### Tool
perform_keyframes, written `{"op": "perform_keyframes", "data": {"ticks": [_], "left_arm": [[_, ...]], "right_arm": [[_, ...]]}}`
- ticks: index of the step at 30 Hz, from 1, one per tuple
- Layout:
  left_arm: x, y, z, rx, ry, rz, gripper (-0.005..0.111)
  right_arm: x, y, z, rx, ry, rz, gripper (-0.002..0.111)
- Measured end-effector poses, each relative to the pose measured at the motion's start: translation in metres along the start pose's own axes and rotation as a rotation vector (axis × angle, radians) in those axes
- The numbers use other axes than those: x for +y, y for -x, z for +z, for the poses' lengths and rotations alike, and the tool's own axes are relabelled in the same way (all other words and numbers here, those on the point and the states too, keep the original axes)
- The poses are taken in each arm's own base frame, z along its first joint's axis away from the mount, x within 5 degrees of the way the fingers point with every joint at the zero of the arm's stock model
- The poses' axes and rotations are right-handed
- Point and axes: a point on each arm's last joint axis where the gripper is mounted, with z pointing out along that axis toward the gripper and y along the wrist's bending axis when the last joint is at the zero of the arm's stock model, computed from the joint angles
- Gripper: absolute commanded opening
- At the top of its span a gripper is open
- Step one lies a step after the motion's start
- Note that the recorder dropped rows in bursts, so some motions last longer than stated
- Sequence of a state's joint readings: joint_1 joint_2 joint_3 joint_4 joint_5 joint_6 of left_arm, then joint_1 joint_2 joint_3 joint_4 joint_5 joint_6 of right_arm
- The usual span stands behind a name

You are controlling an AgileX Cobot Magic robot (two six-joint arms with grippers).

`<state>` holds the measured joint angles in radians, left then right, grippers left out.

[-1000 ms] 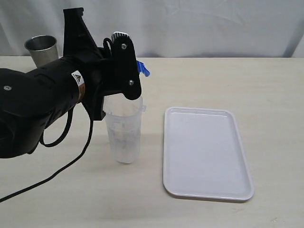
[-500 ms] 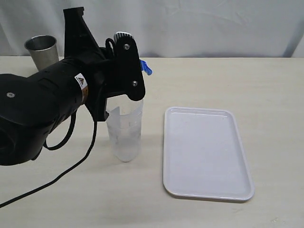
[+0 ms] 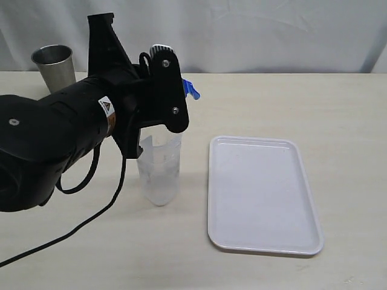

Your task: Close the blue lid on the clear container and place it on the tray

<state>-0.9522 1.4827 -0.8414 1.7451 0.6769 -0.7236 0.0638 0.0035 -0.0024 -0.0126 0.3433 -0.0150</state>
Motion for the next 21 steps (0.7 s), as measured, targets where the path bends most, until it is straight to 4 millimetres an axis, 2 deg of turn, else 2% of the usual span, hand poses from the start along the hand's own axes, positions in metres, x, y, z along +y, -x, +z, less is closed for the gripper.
{"op": "perform_keyframes", "data": {"ticks": [8, 11, 15, 21], "left_arm": [[-0.018, -0.014, -0.002, 0.052, -0.027, 0.046, 0.0], [-0.022, -0.011, -0.006, 0.05, -0.021, 0.058, 0.0], [-0.024, -0.006, -0.01, 0.035, -0.017, 0.063, 0.0], [-0.018, -0.011, -0.011, 0.098, 0.049, 0.054, 0.0]], "right_arm": [[0.0, 0.0, 0.0, 0.0, 0.0, 0.0, 0.004], [0.0, 0.0, 0.0, 0.0, 0.0, 0.0, 0.004], [0.0, 0.0, 0.0, 0.0, 0.0, 0.0, 0.004], [0.0, 0.0, 0.0, 0.0, 0.0, 0.0, 0.004]]}}
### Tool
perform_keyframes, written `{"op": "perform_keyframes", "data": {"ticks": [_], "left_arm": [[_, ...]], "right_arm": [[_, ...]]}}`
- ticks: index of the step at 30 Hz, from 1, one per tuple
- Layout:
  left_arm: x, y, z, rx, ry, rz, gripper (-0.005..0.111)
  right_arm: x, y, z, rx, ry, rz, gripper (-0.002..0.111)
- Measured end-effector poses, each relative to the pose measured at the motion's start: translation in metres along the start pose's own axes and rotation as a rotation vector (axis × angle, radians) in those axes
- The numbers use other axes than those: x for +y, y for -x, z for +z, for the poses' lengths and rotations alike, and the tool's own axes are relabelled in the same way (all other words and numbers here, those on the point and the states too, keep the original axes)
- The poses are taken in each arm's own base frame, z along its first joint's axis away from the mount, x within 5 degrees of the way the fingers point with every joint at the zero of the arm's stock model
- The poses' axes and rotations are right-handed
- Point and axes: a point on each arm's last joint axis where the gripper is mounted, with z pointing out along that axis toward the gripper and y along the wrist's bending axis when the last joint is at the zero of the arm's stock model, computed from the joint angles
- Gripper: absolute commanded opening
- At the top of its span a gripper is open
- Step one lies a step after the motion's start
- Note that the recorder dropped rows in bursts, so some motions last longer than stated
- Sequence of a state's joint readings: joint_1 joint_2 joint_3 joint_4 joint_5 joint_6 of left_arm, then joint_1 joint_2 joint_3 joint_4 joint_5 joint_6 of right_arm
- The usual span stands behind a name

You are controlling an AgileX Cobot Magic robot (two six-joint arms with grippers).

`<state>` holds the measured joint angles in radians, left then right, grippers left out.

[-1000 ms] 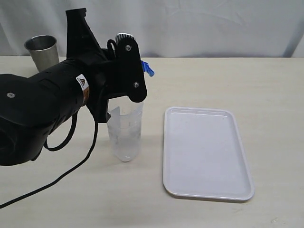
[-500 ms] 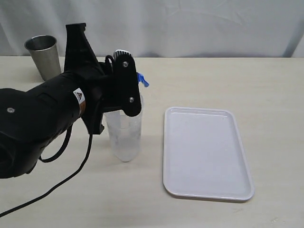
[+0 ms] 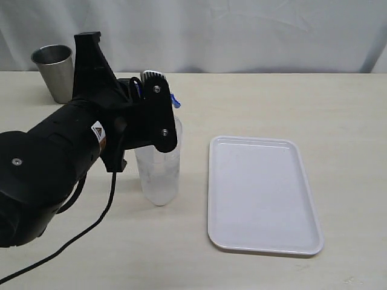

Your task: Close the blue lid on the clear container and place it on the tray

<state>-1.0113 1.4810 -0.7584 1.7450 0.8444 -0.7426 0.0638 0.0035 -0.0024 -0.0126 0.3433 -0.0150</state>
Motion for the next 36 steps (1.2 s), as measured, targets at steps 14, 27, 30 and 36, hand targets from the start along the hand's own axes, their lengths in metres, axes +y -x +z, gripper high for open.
{"op": "perform_keyframes", "data": {"ticks": [14, 27, 30, 36], "left_arm": [[0.001, 0.002, -0.004, 0.011, 0.026, -0.033, 0.0], [0.0, 0.008, -0.011, 0.001, 0.047, -0.022, 0.0], [0.003, 0.004, -0.011, 0.045, 0.088, -0.004, 0.0], [0.001, 0.005, -0.011, 0.035, 0.059, -0.008, 0.0]], "right_arm": [[0.0, 0.0, 0.0, 0.0, 0.0, 0.0, 0.004], [0.0, 0.0, 0.0, 0.0, 0.0, 0.0, 0.004], [0.0, 0.0, 0.0, 0.0, 0.0, 0.0, 0.004], [0.0, 0.0, 0.0, 0.0, 0.0, 0.0, 0.004]]}}
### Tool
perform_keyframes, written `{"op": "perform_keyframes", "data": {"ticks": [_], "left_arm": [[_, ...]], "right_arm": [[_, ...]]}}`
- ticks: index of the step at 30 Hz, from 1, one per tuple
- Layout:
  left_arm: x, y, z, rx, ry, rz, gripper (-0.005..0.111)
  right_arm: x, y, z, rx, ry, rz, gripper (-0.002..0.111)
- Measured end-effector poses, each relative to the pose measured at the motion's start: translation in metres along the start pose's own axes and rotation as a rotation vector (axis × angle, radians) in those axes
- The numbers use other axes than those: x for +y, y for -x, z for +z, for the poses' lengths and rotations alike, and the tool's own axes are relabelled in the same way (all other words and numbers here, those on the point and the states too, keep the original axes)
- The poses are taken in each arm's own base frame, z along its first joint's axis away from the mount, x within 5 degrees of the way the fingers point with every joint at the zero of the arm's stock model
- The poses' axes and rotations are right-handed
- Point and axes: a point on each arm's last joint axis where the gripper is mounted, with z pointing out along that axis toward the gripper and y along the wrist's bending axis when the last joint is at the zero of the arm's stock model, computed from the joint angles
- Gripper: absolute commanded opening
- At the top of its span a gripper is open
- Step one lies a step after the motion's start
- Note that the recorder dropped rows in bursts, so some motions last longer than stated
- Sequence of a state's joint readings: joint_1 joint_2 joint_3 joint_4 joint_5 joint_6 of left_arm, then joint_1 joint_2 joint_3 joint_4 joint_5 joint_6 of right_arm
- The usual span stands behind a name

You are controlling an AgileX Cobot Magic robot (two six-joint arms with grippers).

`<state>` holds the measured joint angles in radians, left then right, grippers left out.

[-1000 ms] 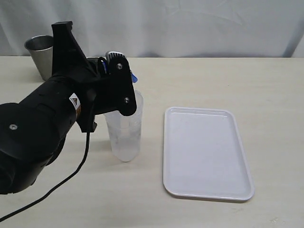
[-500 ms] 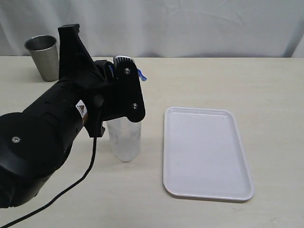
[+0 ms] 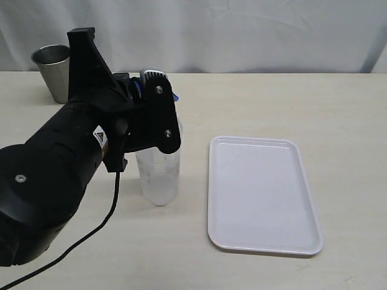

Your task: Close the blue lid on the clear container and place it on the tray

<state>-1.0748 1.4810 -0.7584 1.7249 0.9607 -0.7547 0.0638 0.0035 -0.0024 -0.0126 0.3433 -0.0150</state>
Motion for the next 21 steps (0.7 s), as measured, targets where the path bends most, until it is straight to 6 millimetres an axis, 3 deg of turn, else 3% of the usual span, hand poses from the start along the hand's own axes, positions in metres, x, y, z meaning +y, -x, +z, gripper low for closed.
{"op": "perform_keyframes", "data": {"ticks": [10, 21], "left_arm": [[-0.007, 0.013, -0.015, -0.05, -0.027, 0.004, 0.0], [-0.009, 0.009, -0.015, 0.003, -0.046, 0.017, 0.0]], "right_arm": [[0.0, 0.0, 0.0, 0.0, 0.0, 0.0, 0.004], [0.0, 0.0, 0.0, 0.0, 0.0, 0.0, 0.004]]}}
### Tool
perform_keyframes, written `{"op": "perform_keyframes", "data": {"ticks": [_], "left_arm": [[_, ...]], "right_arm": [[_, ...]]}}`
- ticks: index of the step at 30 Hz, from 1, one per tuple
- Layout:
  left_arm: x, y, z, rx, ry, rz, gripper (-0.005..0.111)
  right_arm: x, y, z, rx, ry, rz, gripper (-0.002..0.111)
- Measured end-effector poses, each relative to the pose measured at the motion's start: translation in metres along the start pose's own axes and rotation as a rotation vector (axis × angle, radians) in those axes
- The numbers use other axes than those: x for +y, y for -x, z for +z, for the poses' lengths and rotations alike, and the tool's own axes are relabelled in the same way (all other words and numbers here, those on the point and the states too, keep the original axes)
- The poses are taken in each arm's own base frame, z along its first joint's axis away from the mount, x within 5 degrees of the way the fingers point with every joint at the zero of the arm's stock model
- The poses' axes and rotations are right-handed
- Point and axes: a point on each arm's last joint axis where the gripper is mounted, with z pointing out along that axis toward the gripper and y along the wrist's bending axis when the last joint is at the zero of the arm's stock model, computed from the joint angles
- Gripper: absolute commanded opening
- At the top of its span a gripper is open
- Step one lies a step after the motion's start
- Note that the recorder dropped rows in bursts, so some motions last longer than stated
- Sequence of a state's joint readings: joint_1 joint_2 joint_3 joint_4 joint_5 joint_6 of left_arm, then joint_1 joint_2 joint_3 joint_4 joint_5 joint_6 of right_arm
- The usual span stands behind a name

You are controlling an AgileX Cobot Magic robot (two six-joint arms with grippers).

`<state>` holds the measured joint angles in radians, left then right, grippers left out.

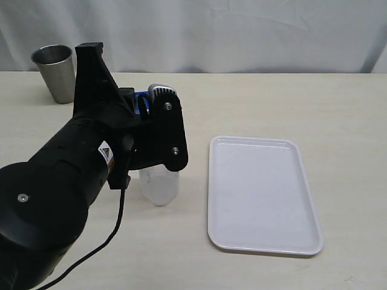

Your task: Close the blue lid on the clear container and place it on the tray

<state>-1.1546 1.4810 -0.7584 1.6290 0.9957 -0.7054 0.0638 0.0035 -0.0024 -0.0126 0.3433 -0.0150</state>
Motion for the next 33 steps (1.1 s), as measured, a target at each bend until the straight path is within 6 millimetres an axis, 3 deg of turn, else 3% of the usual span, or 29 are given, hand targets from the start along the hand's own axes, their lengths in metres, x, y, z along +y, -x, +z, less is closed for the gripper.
{"op": "perform_keyframes", "data": {"ticks": [33], "left_arm": [[0.001, 0.008, 0.0, -0.085, 0.006, 0.002, 0.0]], "right_arm": [[0.0, 0.0, 0.0, 0.0, 0.0, 0.0, 0.004]]}}
